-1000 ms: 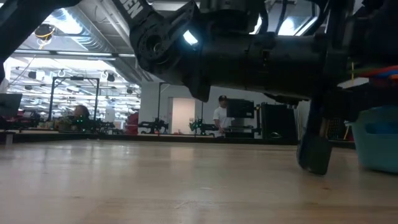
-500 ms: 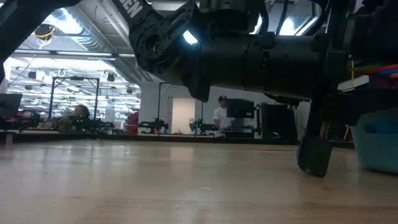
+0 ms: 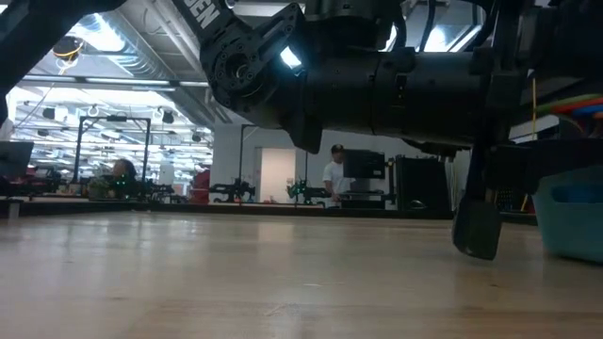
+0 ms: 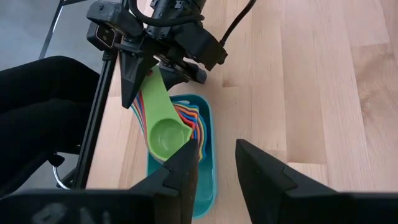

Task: Nest measuring cups in basket
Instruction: Put the stacked nesting measuring cups into the blue bin

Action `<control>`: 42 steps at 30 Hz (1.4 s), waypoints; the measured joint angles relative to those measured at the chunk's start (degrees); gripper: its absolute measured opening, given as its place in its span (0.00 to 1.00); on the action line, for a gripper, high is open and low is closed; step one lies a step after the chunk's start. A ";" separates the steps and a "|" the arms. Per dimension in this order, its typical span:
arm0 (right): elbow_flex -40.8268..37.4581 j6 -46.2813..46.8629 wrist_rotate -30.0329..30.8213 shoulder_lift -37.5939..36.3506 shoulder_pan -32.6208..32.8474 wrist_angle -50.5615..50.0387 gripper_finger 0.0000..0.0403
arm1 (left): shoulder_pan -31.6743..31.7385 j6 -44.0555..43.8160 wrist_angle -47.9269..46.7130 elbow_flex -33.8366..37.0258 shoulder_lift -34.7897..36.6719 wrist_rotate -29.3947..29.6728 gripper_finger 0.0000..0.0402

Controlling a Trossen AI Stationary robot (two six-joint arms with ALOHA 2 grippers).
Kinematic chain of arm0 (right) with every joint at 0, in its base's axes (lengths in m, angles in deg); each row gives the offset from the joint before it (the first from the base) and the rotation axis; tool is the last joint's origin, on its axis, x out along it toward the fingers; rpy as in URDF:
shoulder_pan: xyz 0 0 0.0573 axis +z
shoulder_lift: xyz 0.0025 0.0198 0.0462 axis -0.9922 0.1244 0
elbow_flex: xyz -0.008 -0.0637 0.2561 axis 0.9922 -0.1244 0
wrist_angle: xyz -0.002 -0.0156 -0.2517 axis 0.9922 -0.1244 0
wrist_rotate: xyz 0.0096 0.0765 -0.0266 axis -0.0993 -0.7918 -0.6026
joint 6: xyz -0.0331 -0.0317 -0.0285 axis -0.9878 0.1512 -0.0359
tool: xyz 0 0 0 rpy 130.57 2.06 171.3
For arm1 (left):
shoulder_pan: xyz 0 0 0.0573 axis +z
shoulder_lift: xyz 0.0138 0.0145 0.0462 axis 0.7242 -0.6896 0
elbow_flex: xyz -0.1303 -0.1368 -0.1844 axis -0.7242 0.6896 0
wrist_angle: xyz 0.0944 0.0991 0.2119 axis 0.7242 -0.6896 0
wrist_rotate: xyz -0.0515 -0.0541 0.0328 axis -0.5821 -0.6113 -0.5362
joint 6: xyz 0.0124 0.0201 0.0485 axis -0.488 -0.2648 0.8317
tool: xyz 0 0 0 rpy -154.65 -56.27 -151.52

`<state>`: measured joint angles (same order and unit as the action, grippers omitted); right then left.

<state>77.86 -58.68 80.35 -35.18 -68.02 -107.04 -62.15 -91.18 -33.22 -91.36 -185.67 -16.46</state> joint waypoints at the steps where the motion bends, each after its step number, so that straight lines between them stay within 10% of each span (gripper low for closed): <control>1: 0.00 0.00 0.00 0.00 0.00 0.00 0.28 | 0.00 0.00 0.00 0.00 0.00 0.00 0.37; 42: 0.00 0.20 -0.04 -0.13 0.02 0.11 0.28 | 0.03 12.08 0.15 0.01 0.00 0.14 0.37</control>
<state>77.86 -58.48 80.31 -35.31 -68.00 -106.93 -62.12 -79.10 -33.06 -91.35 -185.67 -16.32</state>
